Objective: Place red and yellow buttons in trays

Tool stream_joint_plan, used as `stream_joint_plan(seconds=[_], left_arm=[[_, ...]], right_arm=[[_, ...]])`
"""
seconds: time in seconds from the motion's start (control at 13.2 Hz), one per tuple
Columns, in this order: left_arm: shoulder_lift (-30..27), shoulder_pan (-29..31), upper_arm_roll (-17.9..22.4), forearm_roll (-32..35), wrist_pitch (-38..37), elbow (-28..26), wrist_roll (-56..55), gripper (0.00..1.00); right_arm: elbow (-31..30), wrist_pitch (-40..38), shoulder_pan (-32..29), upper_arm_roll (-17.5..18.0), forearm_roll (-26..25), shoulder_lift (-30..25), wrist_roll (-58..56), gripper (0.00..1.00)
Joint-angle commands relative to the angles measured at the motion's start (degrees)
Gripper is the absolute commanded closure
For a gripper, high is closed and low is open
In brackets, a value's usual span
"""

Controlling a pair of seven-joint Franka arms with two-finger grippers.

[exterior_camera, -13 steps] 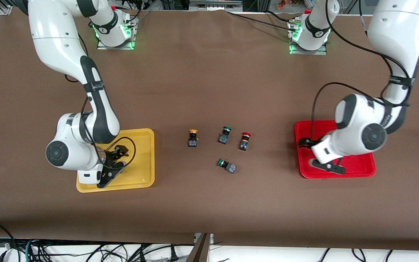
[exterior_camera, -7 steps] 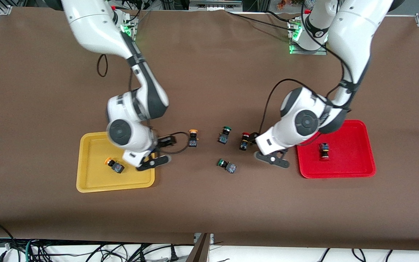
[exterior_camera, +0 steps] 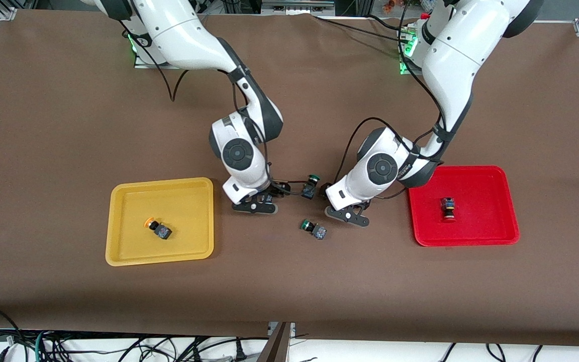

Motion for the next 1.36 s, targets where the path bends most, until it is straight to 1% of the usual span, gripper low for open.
stream_joint_plan(seconds=[0.0,0.08,0.15,0.23,0.3,0.38,0.53,0.61,0.68,0.76,0.83,0.91,0.98,1.06,1.21,1.29], left_arm=[[-0.18,-0.92,0.58,1.62,0.72,-0.51,-3.04,0.65],[-0.18,-0.92,0.58,1.62,0.71,-0.60,-4.44,0.82],[-0.18,-1.01,0.58,1.62,0.63,-0.51,-4.54,0.91],[-0.44,-0.84,0.58,1.62,0.45,-0.51,-4.28,0.94],[-0.97,-0.40,0.58,1.62,-0.25,-0.34,-4.54,0.94],[-2.80,0.39,0.58,1.62,-2.25,-0.34,-4.45,0.94],[-7.71,3.28,0.76,1.62,-12.50,0.71,-4.27,0.93],[-9.74,6.17,0.76,1.80,-17.34,0.63,-3.93,0.91],[-11.15,9.07,0.58,2.06,-22.09,0.63,-1.23,0.91],[-12.21,11.10,0.67,1.97,-25.09,0.72,3.33,0.91],[-13.00,13.90,0.76,1.97,-26.52,0.63,8.07,0.91],[-13.19,16.80,0.85,2.06,-27.40,0.54,12.82,0.91],[-13.10,19.27,0.85,3.19,-27.76,0.37,17.13,0.91],[-12.93,21.21,0.76,6.08,-27.76,0.19,19.78,0.91],[-12.14,23.32,0.76,12.84,-27.41,-0.33,20.77,0.91],[-11.52,24.90,0.67,14.52,-27.15,-0.34,20.86,0.91]], right_arm=[[-2.30,2.11,0.60,-0.31,0.59,-0.51,0.66,0.18],[-2.39,2.11,0.69,-0.31,0.59,-0.51,0.75,0.32],[-2.83,2.11,0.60,-0.31,0.59,-0.51,0.58,0.49],[-3.61,2.11,0.51,-0.31,0.33,-0.60,-0.12,0.71],[-3.71,1.76,0.25,-0.57,0.33,-0.86,-2.13,0.94],[-3.54,0.10,-0.62,-0.66,0.33,-1.47,-3.89,1.00],[-2.75,-5.34,-3.34,-1.27,0.24,-3.84,-9.06,1.00],[-2.57,-8.06,-5.01,-1.63,-0.20,-5.25,-13.10,1.00],[-2.31,-10.26,-6.59,-2.50,-0.29,-6.04,-18.44,1.00],[-2.30,-11.50,-7.48,-4.34,-0.29,-6.49,-24.33,1.00],[-2.57,-11.87,-7.83,-6.36,-0.29,-6.40,-29.26,1.00],[-3.18,-11.78,-8.36,-7.51,-0.20,-6.14,-33.22,1.00],[-3.27,-11.69,-9.32,-7.61,-0.20,-5.79,-34.57,1.00],[-3.27,-11.43,-10.37,-7.61,-0.46,-5.26,-34.67,1.00],[-3.80,-10.90,-11.00,-7.69,-0.55,-5.08,-35.54,0.94],[-3.89,-10.73,-11.70,-7.69,-0.55,-5.00,-36.07,0.68]])
